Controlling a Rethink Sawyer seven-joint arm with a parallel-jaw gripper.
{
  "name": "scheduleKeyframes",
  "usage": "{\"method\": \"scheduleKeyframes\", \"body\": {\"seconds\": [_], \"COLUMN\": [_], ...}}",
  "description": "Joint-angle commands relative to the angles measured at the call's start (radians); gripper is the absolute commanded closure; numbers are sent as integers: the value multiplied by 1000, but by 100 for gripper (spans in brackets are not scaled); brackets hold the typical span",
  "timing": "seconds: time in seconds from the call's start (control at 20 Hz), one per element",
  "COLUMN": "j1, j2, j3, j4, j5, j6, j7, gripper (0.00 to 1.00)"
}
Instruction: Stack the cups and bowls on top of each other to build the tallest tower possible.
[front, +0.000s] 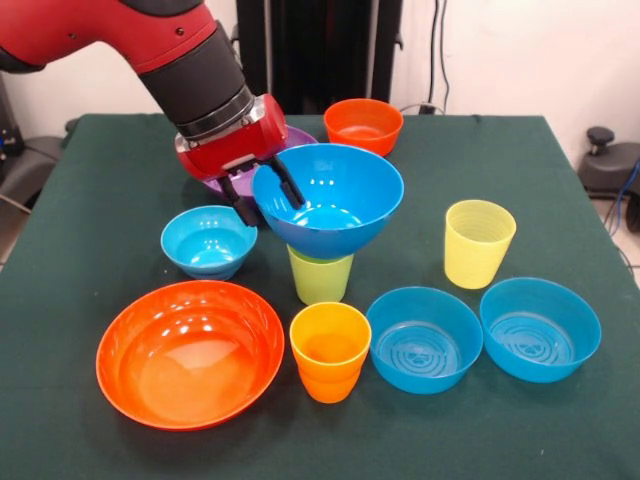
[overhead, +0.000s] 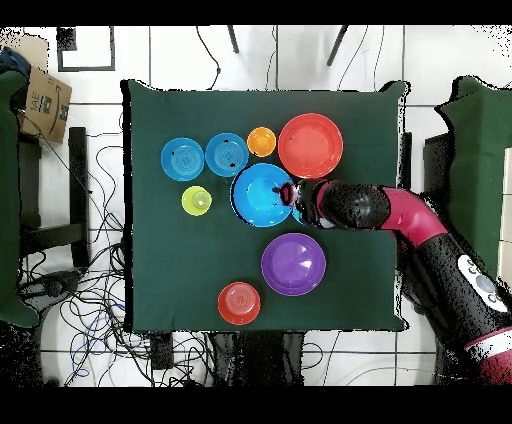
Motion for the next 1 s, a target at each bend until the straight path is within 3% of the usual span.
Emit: {"method": "scheduleKeyframes", "body": {"seconds": [0.05,1.0], "j1": [46,54], "j2": [25,-84], "j3": [-45,-13], "j4": [-20,-105], "j5": [16,124], "j6": [74,323], "j7": [-60,-116], "gripper": [0,0]}}
